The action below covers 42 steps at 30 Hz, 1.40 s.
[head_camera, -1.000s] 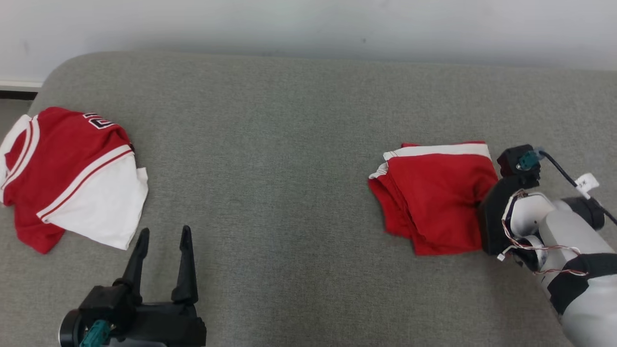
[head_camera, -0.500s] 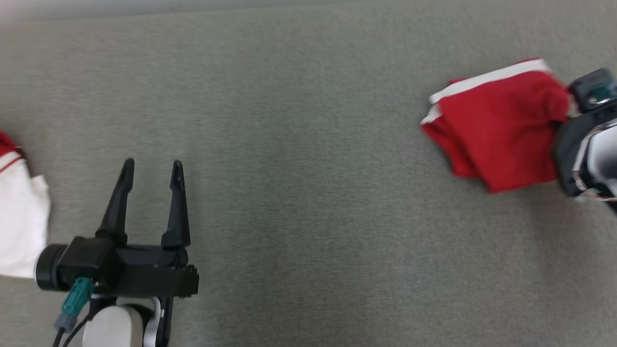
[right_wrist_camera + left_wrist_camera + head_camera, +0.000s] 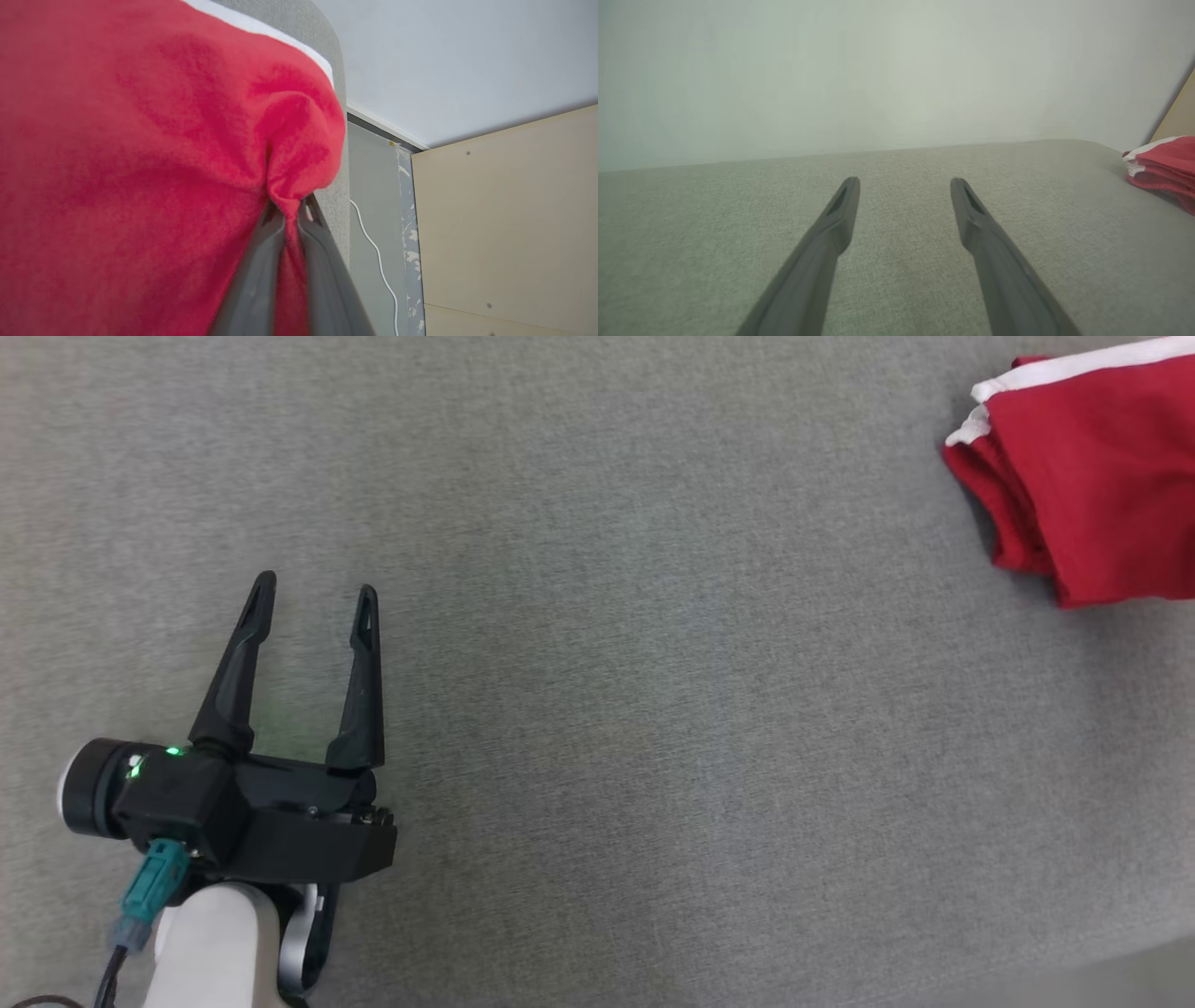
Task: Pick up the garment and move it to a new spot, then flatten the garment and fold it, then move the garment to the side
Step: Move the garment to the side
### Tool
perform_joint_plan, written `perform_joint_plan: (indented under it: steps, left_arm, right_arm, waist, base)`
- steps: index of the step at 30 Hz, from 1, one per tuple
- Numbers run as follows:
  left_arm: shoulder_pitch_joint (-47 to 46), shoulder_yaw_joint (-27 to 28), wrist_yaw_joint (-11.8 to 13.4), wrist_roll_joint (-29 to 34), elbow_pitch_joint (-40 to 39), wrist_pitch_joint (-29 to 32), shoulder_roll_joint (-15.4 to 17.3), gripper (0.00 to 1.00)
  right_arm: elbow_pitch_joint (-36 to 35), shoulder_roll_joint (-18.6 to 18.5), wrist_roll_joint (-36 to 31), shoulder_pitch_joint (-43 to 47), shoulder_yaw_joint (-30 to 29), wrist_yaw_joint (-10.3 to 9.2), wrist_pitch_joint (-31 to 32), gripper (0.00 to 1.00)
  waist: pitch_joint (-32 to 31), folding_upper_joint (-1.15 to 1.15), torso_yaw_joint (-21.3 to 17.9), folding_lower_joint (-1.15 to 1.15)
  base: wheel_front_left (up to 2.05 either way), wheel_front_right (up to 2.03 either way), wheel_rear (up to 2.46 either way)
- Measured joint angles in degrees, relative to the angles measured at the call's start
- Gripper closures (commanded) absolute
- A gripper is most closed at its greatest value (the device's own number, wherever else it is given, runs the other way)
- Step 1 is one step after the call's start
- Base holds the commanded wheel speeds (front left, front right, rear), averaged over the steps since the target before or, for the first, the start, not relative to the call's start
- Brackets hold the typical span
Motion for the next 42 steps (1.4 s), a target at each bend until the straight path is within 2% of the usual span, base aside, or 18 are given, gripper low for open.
perform_joint_plan:
  steps: [7, 14, 15, 16, 23, 32, 42]
  left_arm:
    - [-0.39, 0.32, -0.36, 0.15, -0.89, 0.0, 0.65, 0.0]
    - [-0.4, 0.27, -0.51, 0.22, -1.27, 0.0, 0.65, 0.0]
    - [-0.4, 0.24, -0.51, 0.22, -1.29, 0.0, 0.63, 0.0]
    - [-0.38, 0.21, -0.51, 0.21, -1.3, 0.0, 0.6, 0.0]
    - [-0.09, 0.46, -0.41, -0.43, -0.79, 0.0, 0.33, 0.0]
    - [4.97, 2.81, 1.36, -2.29, 1.26, 0.0, -0.07, 0.0]
    - [13.5, 6.13, 2.78, -2.71, 5.1, 0.01, -0.29, 0.0]
  right_arm:
    - [0.44, -0.79, -4.99, -0.21, -2.37, 0.0, -2.1, 1.0]
    - [-0.56, -1.63, -8.65, 0.54, -4.56, 0.0, -3.97, 1.0]
    - [-0.82, -1.7, -9.21, 0.7, -4.93, 0.0, -4.63, 0.72]
    - [-0.99, -1.79, -9.89, 0.84, -5.54, 0.0, -5.15, 0.0]
    - [-0.52, -1.02, -11.82, 3.33, -6.8, -0.01, -10.96, 0.0]
    - [-2.61, 8.68, -6.56, 9.29, -12.61, -0.01, -20.04, 0.0]
    - [-9.83, 17.86, 2.76, 21.43, -16.62, -0.01, -22.67, 0.0]
  waist:
    - [2.11, 0.0, -2.47, 0.0]
    - [2.25, -0.01, -2.33, -0.01]
    - [2.2, -0.01, -2.22, -0.01]
    - [2.1, -0.01, -2.11, -0.01]
    - [0.39, -0.01, -0.98, -0.01]
    - [-5.83, -0.01, 0.95, -0.02]
    - [-16.7, -0.02, 2.76, -0.02]
  base:
    - [0.0, 0.0, 0.0]
    - [0.0, 0.0, 0.0]
    - [0.0, 0.0, 0.0]
    - [0.0, 0.0, 0.0]
    - [0.0, 0.0, 0.0]
    - [0.0, 0.0, 0.0]
    - [0.0, 0.0, 0.0]
